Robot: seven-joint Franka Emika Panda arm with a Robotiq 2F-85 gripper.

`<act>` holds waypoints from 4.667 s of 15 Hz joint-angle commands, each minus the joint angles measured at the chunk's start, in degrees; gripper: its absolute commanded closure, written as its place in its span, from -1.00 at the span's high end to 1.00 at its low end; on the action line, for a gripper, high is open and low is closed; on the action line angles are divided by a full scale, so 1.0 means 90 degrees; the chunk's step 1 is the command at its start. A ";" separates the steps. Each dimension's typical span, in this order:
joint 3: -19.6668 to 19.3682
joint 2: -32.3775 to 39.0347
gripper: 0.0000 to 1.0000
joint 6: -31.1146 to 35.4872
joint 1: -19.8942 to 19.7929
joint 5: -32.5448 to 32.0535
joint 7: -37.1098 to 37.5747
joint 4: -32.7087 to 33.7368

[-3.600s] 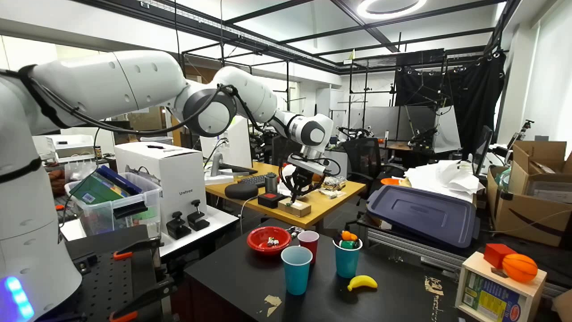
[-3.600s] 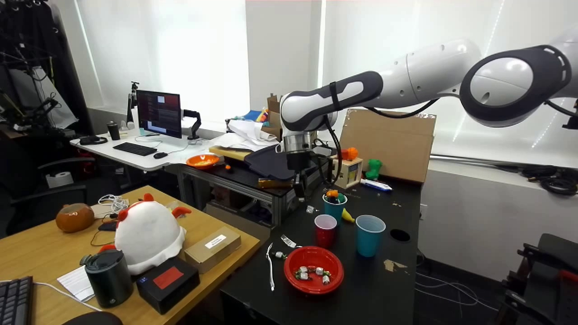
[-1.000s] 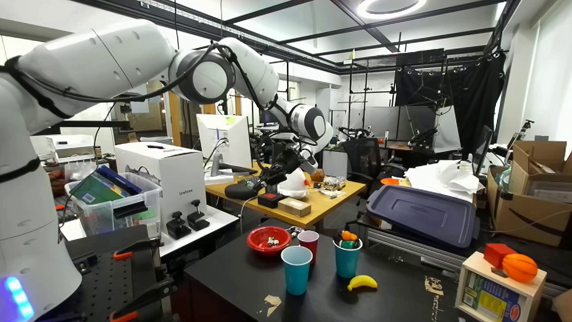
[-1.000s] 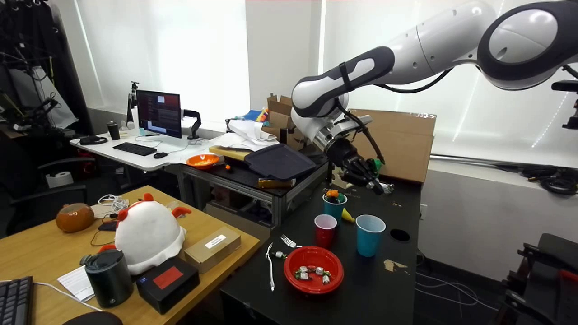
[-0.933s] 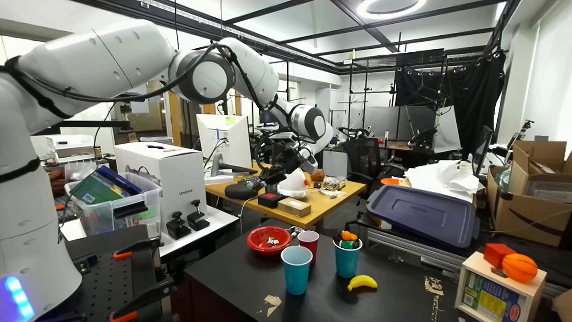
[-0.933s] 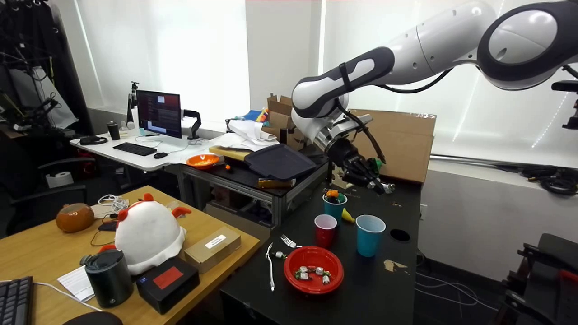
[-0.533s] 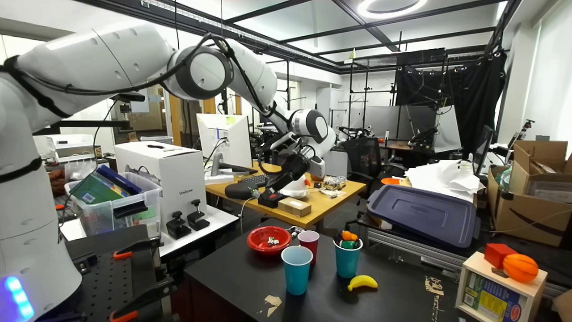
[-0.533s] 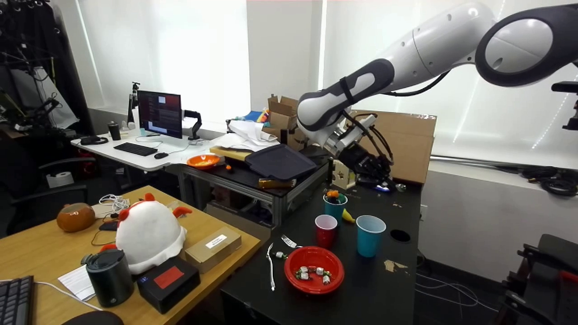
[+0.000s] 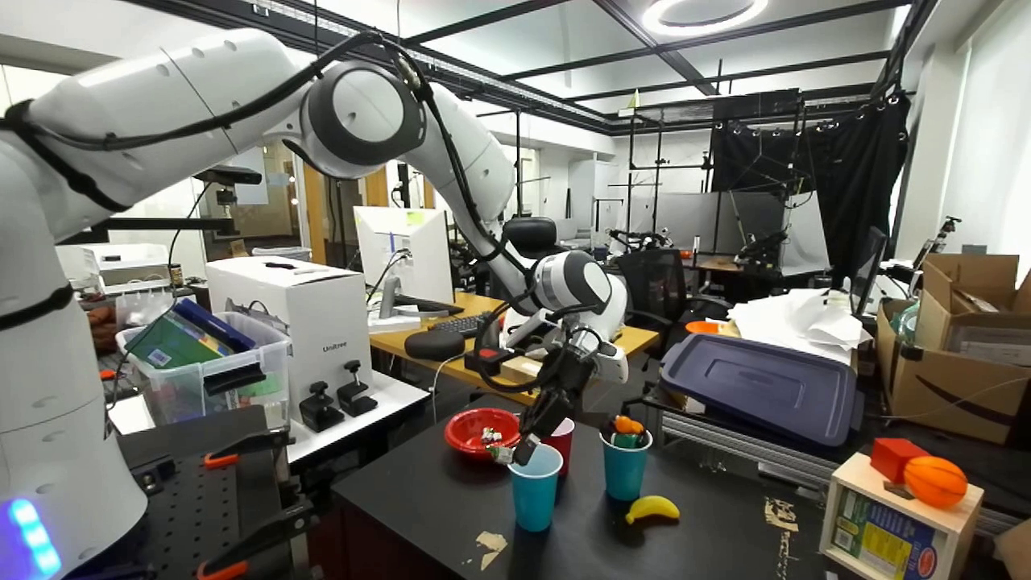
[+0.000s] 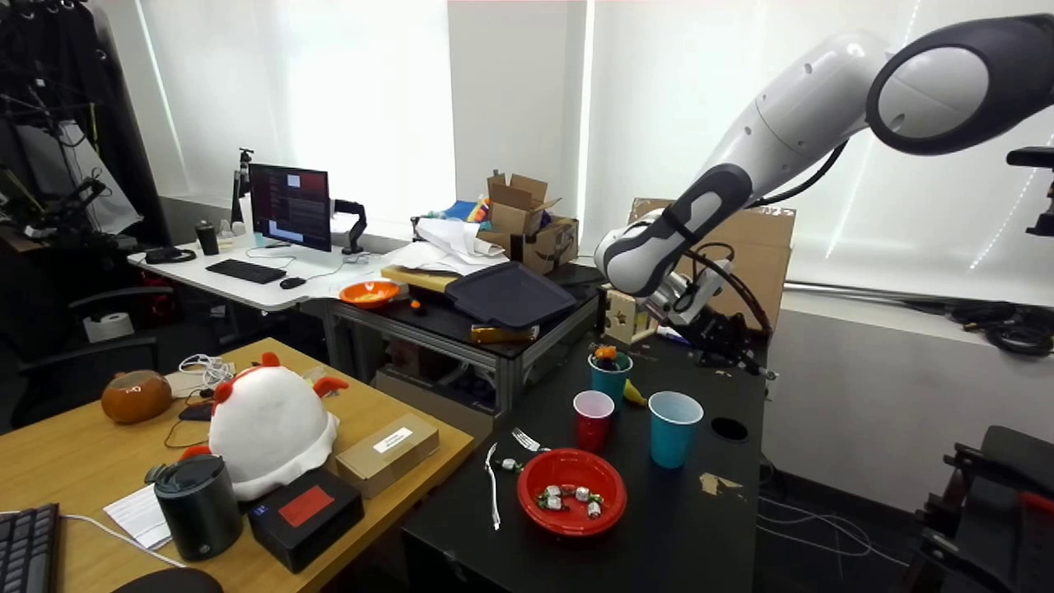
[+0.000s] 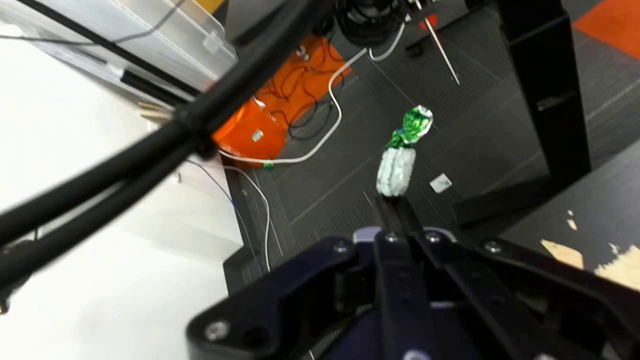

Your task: Put the sweets into the blue cup.

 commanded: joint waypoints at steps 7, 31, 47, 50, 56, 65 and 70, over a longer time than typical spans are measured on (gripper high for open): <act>0.0397 -0.1295 -0.99 0.2398 0.0911 0.0464 -0.0007 -0.0297; 0.0210 -0.1506 -0.99 0.1232 0.1229 0.1177 0.1473 -0.0684; -0.0029 -0.1385 -0.99 -0.0472 0.1483 0.0623 0.3478 -0.0344; -0.0049 -0.1379 -0.99 -0.0354 0.1555 0.0156 0.3682 -0.0332; -0.0057 -0.1394 -0.99 -0.0217 0.1662 -0.0788 0.3787 -0.0389; -0.0031 -0.1395 -0.45 -0.0057 0.1722 -0.1474 0.4050 -0.0413; -0.0022 -0.1433 0.28 0.0215 0.1745 -0.1768 0.4130 -0.0488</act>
